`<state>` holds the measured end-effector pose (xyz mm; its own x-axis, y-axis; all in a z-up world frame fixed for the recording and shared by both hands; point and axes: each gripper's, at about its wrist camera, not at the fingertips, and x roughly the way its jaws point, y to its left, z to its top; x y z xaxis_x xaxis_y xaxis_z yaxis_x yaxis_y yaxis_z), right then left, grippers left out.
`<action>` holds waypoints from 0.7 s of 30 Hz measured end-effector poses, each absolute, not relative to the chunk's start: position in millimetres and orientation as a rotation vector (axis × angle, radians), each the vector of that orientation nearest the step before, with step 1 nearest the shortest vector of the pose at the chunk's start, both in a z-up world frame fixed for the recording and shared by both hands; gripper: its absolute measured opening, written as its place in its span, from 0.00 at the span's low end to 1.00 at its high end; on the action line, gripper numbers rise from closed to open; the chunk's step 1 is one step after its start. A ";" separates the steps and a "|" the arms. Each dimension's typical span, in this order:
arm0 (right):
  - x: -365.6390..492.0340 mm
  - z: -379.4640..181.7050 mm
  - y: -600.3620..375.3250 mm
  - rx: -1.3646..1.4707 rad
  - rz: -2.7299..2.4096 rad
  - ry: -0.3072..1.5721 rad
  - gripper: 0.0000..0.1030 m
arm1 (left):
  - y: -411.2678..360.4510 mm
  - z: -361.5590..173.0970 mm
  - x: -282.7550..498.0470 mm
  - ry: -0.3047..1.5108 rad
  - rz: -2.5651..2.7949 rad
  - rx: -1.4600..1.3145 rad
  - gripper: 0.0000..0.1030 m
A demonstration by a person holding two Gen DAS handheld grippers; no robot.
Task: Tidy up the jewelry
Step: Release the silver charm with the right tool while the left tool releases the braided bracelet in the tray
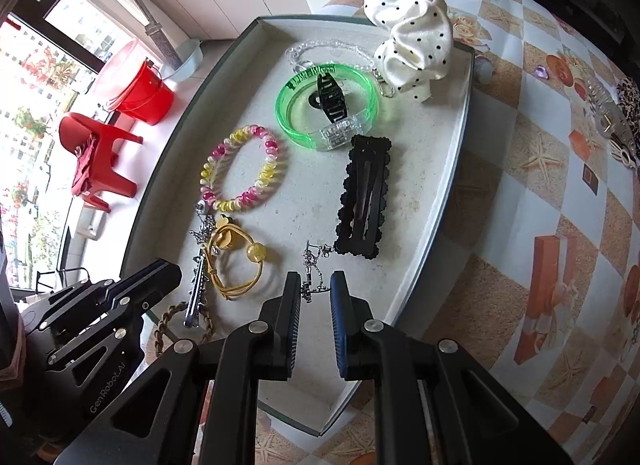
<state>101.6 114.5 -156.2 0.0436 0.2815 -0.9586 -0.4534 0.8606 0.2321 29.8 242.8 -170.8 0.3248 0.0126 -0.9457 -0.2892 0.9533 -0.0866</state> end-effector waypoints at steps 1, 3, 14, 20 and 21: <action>101.5 -160.5 114.6 -0.152 0.560 1.429 0.15 | 242.3 -172.4 30.2 1.231 0.202 -0.257 0.10; 101.4 -169.3 115.2 -0.157 0.552 1.448 0.16 | 240.8 -174.6 31.0 1.237 0.201 -0.255 0.10; 98.8 -175.4 113.2 -0.153 0.548 1.454 0.16 | 234.9 -186.9 32.5 1.270 0.208 -0.240 0.10; 100.9 -173.1 110.8 -0.136 0.565 1.474 0.26 | 233.0 -181.7 29.1 1.267 0.241 -0.220 0.10; 100.6 -169.7 109.6 -0.132 0.565 1.466 0.32 | 233.0 -179.7 28.4 1.264 0.246 -0.218 0.10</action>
